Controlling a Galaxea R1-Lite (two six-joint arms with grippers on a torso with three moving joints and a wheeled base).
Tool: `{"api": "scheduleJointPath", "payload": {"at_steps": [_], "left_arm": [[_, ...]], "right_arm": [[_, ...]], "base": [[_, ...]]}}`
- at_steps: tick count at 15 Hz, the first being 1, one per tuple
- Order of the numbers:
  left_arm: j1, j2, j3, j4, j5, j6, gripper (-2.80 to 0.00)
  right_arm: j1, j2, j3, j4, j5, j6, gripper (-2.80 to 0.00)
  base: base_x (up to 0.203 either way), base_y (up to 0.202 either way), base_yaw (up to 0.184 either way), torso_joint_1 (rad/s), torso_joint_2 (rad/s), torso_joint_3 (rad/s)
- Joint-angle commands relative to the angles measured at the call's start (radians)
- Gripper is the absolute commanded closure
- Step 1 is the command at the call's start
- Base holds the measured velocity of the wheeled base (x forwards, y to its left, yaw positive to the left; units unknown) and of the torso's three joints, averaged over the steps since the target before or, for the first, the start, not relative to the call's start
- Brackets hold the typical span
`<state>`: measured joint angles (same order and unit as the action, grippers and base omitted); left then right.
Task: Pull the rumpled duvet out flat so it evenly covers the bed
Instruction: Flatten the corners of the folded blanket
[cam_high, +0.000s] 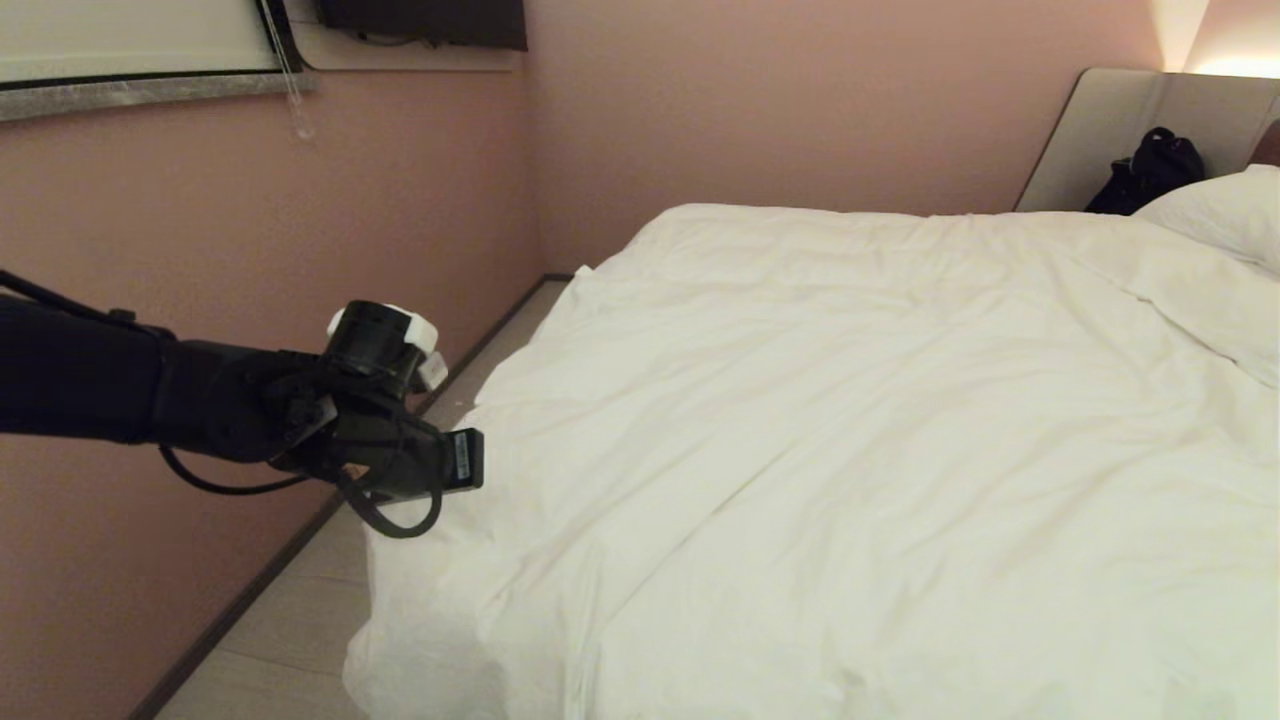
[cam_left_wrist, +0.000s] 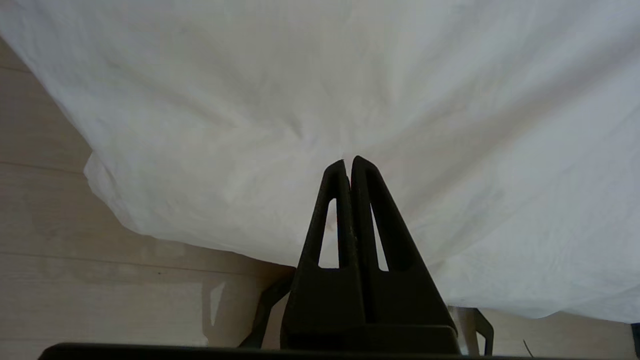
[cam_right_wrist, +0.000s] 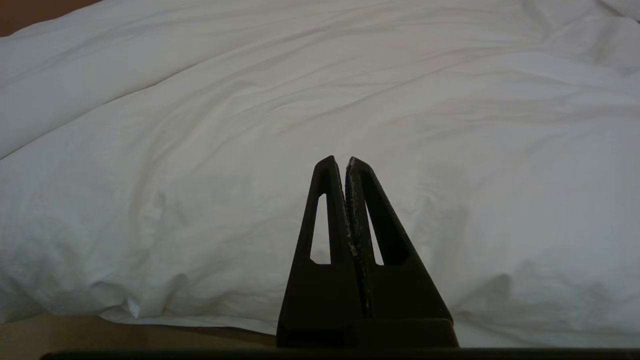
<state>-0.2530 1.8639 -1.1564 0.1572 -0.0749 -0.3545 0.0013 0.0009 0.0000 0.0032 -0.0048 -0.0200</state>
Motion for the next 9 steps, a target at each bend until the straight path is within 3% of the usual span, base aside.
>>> {"api": "scheduleJointPath", "payload": {"at_steps": [1,4,9], "left_arm": [[-0.006,0.029,0.001,0.0,-0.012,-0.003,0.0],[-0.012,0.111,-0.026,-0.002,-0.07,0.0,0.0],[-0.026,0.242,-0.124,0.001,-0.074,0.008,0.0]], "right_arm": [[0.0,0.001,0.0,0.0,0.0,0.0,0.0],[0.0,-0.001,0.0,0.0,0.0,0.0,0.0],[0.0,0.001,0.0,0.0,0.0,0.0,0.0]], "base": [[0.0,0.0,0.0,-0.012,0.04,0.014],[0.0,0.0,0.0,0.0,0.0,0.0],[0.0,0.0,0.0,0.0,0.0,0.0]]}}
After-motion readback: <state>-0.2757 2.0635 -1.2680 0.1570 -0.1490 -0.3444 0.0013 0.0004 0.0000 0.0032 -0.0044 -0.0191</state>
